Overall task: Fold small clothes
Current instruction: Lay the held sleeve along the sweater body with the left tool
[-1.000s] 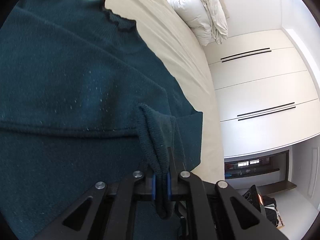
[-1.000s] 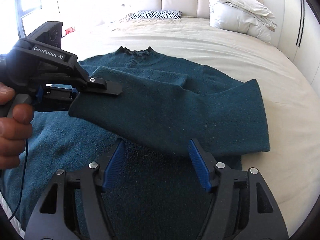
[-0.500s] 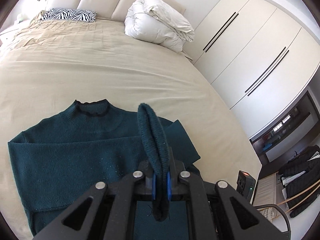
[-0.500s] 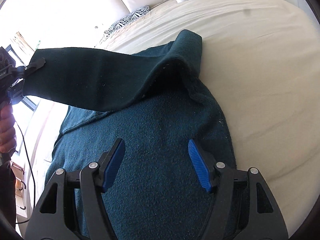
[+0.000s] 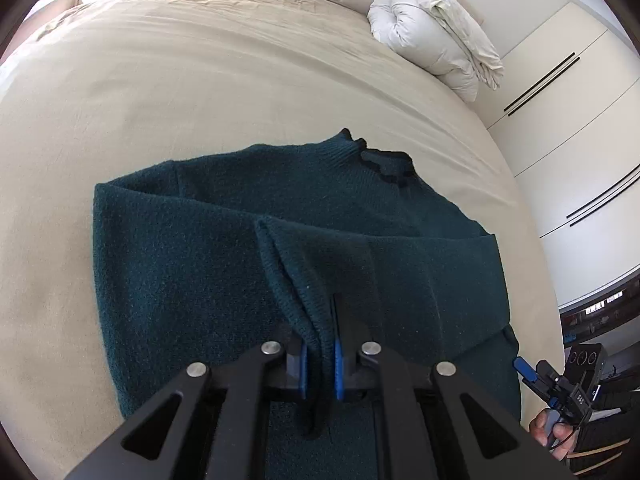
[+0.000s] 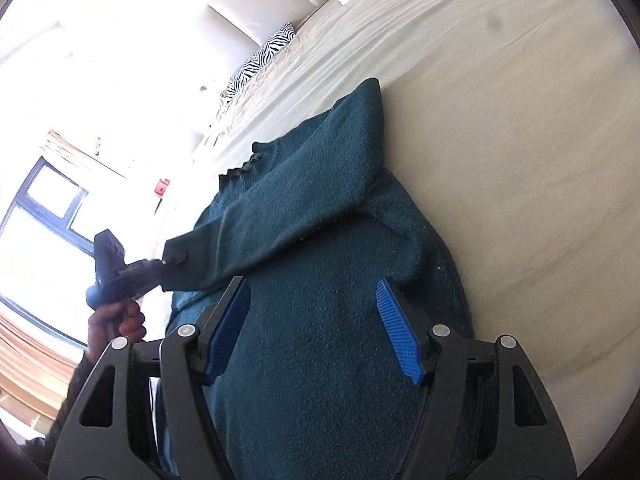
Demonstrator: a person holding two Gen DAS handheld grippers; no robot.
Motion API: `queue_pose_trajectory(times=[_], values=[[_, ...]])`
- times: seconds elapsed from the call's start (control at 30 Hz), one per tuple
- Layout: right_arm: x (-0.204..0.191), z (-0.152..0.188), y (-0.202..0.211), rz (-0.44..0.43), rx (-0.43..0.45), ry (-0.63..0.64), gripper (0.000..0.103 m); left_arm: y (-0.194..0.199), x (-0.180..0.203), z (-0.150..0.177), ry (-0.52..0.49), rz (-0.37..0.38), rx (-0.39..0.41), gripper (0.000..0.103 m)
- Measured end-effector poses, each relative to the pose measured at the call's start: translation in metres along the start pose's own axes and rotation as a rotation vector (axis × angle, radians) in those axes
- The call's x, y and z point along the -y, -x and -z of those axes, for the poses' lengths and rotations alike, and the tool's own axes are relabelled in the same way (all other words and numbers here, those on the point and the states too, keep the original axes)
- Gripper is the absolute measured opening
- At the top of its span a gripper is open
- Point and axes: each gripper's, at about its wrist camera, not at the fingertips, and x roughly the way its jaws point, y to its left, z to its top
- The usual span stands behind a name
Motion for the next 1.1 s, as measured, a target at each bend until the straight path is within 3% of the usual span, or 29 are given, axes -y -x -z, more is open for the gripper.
queue_pose_trajectory(times=[0.23,0.4,0.5,0.67,1.03,1.1], values=[[0.003,-0.053,-0.001,-0.155,0.047,-0.151,0.065,-0.015,-0.021,0.004,0.031,0.037,0.003,0.010],[0.012,-0.048,-0.038,-0.221,-0.044,-0.316,0.066,-0.015,-0.021,0.006,0.043,0.052,0.014,0.010],[0.013,-0.039,-0.057,-0.191,-0.060,-0.364,0.066,-0.013,-0.023,0.009,0.037,0.058,0.017,0.010],[0.023,-0.045,-0.070,-0.173,0.008,-0.464,0.065,-0.012,-0.018,0.008,0.040,0.070,0.023,0.010],[0.031,-0.054,-0.061,-0.119,0.136,-0.471,0.063,-0.019,-0.004,0.003,0.040,0.104,0.021,0.010],[0.030,-0.052,-0.064,-0.116,0.119,-0.463,0.064,-0.022,-0.005,0.002,0.038,0.090,0.015,0.010]])
